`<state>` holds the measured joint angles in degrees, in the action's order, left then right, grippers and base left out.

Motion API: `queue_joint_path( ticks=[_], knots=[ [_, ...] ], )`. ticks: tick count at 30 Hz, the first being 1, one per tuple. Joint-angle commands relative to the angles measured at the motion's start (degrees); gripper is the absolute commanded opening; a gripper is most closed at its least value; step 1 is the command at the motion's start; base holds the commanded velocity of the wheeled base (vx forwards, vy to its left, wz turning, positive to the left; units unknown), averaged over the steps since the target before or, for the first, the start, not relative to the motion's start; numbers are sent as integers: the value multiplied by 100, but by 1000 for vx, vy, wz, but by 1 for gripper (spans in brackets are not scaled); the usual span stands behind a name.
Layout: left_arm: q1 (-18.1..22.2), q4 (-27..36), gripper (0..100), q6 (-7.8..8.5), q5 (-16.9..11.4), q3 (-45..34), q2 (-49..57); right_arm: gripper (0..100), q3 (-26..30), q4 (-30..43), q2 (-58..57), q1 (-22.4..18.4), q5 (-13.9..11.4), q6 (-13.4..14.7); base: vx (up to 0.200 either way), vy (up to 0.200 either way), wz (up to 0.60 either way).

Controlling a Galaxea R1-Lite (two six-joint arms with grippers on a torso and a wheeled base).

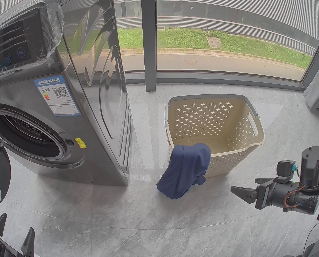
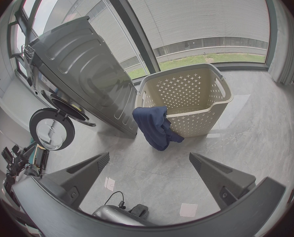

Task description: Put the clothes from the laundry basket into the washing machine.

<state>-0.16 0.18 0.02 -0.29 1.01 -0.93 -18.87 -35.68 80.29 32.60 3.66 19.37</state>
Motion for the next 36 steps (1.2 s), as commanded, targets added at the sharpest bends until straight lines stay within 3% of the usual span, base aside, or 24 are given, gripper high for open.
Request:
queue_joint_path(
  ticks=[1, 6, 12, 16, 22, 36],
  knots=[
    [-2, -1, 100, -2, -6, -92, 93, 100, -108, -264, 954, 159, 118, 32, 0, 0, 0],
    [-2, -1, 100, -11, -6, -92, 93, 100, -196, -1037, 1683, 335, 179, 23, 0, 0, 0],
    [-2, -1, 100, -2, -6, -92, 93, 100, -442, -1116, 2044, 353, 293, 32, 0, 0, 0],
    [-2, -1, 100, -11, -6, -92, 93, 100, -802, -1116, 2404, 405, 575, 67, 0, 0, 0],
    [-2, -1, 100, -29, -6, -92, 93, 100, -1268, -1134, 2922, 484, 856, 357, 0, 0, 0],
    [-2, -1, 100, -38, 3, -92, 93, 100, -2086, -1468, 4004, 405, 882, 436, 0, 0, 0]
  ],
)
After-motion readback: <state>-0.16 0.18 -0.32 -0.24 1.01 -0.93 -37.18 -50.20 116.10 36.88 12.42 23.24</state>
